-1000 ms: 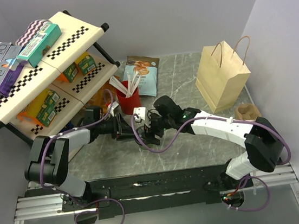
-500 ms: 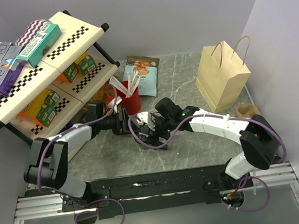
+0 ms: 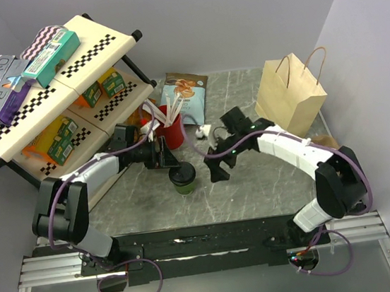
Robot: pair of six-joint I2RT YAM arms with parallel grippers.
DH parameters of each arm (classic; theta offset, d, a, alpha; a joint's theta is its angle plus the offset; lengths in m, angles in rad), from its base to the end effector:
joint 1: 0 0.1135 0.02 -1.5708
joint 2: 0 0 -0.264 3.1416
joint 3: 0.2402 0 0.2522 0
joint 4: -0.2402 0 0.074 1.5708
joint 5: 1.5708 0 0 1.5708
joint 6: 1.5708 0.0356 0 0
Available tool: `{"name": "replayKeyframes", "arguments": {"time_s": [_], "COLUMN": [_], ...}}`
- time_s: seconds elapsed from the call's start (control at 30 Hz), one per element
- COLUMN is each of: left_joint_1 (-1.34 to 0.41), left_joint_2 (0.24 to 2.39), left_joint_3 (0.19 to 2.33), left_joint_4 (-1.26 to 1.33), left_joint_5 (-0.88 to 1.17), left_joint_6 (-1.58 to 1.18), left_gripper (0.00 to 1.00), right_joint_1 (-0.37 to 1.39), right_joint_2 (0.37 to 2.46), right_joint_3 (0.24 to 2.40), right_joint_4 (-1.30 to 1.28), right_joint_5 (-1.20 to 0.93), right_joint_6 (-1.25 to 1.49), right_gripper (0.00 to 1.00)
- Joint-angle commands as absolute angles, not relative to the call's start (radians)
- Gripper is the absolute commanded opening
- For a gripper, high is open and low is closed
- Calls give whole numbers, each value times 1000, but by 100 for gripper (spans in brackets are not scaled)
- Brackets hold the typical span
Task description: Pack the takeout coffee
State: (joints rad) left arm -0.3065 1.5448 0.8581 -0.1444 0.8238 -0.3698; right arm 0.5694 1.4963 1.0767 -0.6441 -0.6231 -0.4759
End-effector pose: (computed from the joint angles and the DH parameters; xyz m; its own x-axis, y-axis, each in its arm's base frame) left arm 0.2846 -0.1175 0.1960 -0.9012 0.0276 -0.4326 0.3763 0.5454 -0.7490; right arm 0.2402 0.1784 0.2418 -0.3445 -0.6623 -0.6654 -0.9386 0.2562 0.2309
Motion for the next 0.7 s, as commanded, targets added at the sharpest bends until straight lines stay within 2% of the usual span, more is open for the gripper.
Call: {"name": "replayKeyframes", "arguments": {"time_s": [0.0,0.37,0.67], "left_joint_1": [-307,-285,-279], "left_joint_2": [1546,1503,1488], "left_joint_3": [914,920,913], "left_joint_4": [-219,-268,-258], "left_joint_5": [808,788,913], "left_joint_6": [-302,-236,-232], "left_gripper": [80,81,83], "right_joint_1": [511,511,564], "right_joint_2": [1434,1569,1692], "right_joint_3": [1132,1160,1244], "right_joint_4": [-683,-506,-463], "right_joint_5": [-750,-963,-1012], "right_joint_6": [-399,-146,-78], "right_gripper": [100,100,100]}}
